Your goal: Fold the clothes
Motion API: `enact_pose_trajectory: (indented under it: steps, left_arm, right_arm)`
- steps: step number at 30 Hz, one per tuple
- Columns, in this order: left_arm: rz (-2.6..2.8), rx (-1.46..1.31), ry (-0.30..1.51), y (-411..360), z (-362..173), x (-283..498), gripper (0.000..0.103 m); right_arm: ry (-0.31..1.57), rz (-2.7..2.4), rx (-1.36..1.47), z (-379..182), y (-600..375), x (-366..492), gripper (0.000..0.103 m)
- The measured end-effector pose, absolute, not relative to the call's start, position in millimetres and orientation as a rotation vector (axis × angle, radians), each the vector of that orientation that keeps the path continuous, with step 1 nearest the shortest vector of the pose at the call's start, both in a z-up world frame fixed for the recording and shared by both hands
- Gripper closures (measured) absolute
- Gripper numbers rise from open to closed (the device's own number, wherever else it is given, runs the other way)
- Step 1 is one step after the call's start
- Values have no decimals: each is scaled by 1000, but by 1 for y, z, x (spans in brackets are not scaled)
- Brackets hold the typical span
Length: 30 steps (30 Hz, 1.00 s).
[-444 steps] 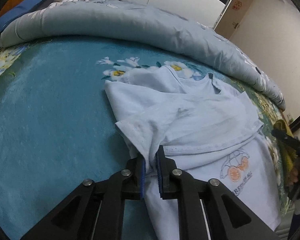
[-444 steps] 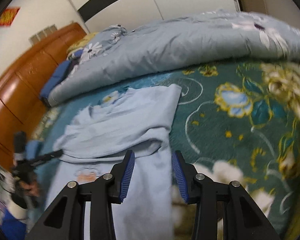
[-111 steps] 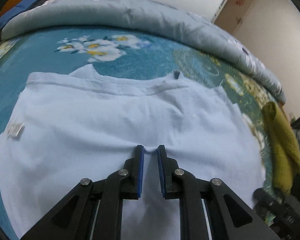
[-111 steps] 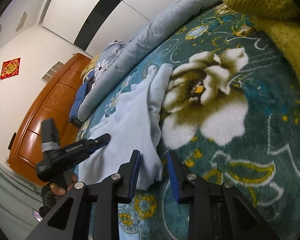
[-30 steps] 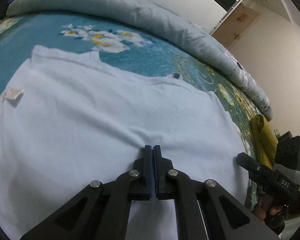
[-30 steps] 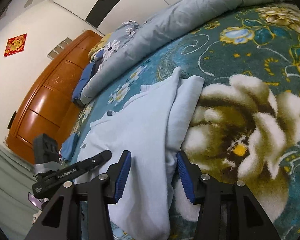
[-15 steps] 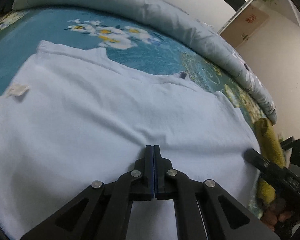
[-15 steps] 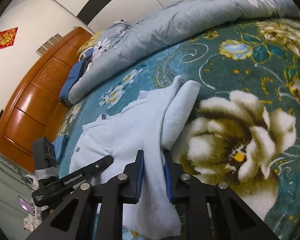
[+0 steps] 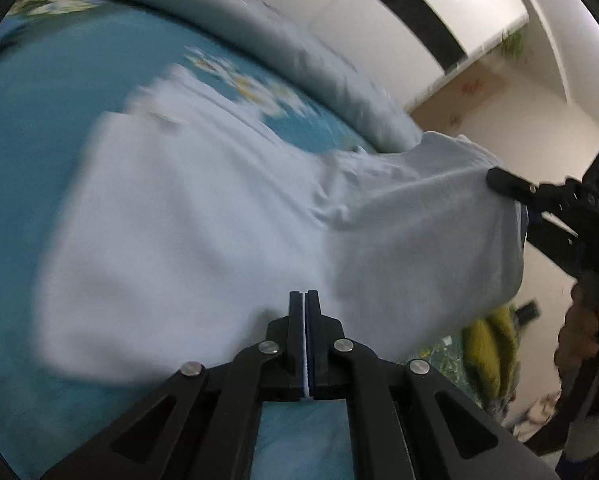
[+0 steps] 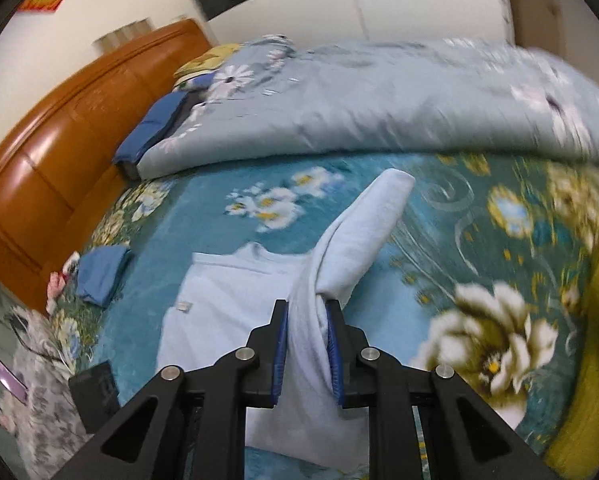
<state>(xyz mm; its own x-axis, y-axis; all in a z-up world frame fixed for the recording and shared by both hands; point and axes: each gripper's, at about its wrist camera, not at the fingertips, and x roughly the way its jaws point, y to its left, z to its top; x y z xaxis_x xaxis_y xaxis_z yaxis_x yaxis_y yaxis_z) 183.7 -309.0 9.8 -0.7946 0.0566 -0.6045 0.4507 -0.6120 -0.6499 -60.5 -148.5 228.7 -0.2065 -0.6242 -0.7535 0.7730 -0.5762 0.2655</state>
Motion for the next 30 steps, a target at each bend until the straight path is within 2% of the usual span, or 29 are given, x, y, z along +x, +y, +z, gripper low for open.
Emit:
enact_pose_trajectory:
  steps: [3, 6, 12, 16, 19, 23, 25, 28, 30]
  left_arm:
    - [-2440, 755, 1291, -328, 15, 227, 101]
    - [-2392, 658, 1322, -346, 17, 259, 101]
    - [-2274, 632, 1366, -371, 2, 305, 101]
    - [-2232, 659, 1354, -374, -3, 322, 101]
    - [-2215, 690, 1336, -374, -2, 328, 101]
    - [-2246, 730, 1291, -368, 10, 323, 100]
    - [-2282, 743, 1261, -363, 19, 316, 97]
    - [-2380, 747, 1199, -354, 41, 293, 81]
    - [-2433, 744, 1154, -348, 57, 275, 67]
  right_arm:
    - [312, -1894, 1027, 247, -189, -28, 83]
    - [415, -1873, 1018, 243, -233, 6, 83]
    - [581, -1774, 1116, 176, -304, 57, 83]
    - [667, -1746, 1135, 143, -317, 77, 83]
    - [671, -1725, 1107, 147, -313, 86, 80]
    - [524, -1573, 1085, 167, -303, 97, 80]
    - [444, -1573, 1038, 182, -285, 93, 80]
    - [322, -1606, 1031, 191, -248, 70, 80]
    - [270, -1632, 1044, 190, -222, 54, 80]
